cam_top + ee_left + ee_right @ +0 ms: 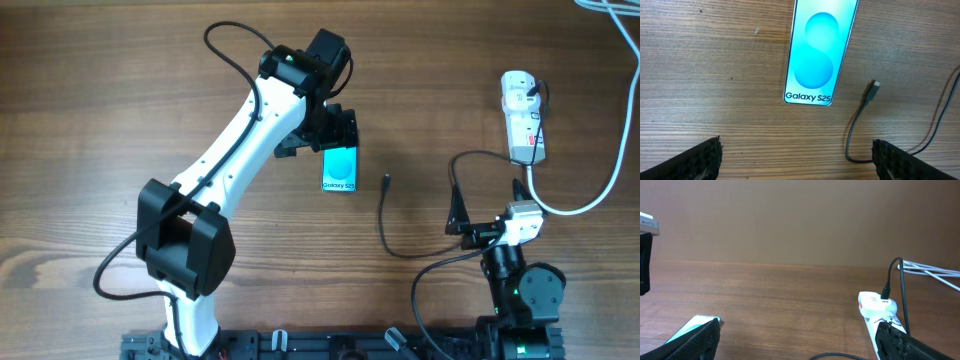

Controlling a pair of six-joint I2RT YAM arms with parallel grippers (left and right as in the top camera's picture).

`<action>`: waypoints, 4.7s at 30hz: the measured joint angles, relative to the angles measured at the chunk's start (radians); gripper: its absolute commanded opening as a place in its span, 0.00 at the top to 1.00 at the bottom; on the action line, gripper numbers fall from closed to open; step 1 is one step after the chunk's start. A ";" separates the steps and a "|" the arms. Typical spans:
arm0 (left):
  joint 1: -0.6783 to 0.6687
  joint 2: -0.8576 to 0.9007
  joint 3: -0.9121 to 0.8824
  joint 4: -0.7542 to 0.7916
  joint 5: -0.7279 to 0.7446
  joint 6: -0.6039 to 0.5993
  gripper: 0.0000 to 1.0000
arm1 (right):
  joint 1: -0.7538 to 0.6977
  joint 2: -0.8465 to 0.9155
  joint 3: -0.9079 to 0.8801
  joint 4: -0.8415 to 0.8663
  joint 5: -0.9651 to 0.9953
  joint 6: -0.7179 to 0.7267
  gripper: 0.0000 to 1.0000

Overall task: Plug charger to phone and switch on socket
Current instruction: 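Move the left gripper over the Galaxy S25 phone, then lower the left gripper and close it on the phone's long edges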

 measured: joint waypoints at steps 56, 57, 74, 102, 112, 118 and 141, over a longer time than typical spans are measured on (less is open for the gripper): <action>-0.093 0.122 -0.103 0.246 -0.055 -0.114 0.00 | 0.000 0.000 0.000 0.000 0.000 0.000 0.00; -0.094 0.122 -0.107 0.264 -0.059 -0.116 0.00 | 0.000 0.000 0.000 0.000 0.000 0.000 0.00; -0.119 0.124 -0.148 0.392 -0.193 -0.016 0.00 | 0.000 0.000 0.000 0.000 0.000 0.000 0.00; -0.040 0.220 -0.014 0.224 -0.049 0.044 0.00 | 0.000 0.000 0.000 0.000 0.000 0.000 0.00; -0.078 0.312 -0.012 0.259 -0.112 0.095 0.00 | 0.000 0.000 0.000 0.000 0.000 0.000 0.00; -0.078 0.315 -0.012 0.283 -0.138 0.095 0.00 | 0.000 0.000 0.000 0.000 0.000 0.000 0.00; -0.086 0.315 -0.017 0.288 -0.137 0.049 0.29 | 0.000 0.000 0.000 0.000 0.000 0.000 0.00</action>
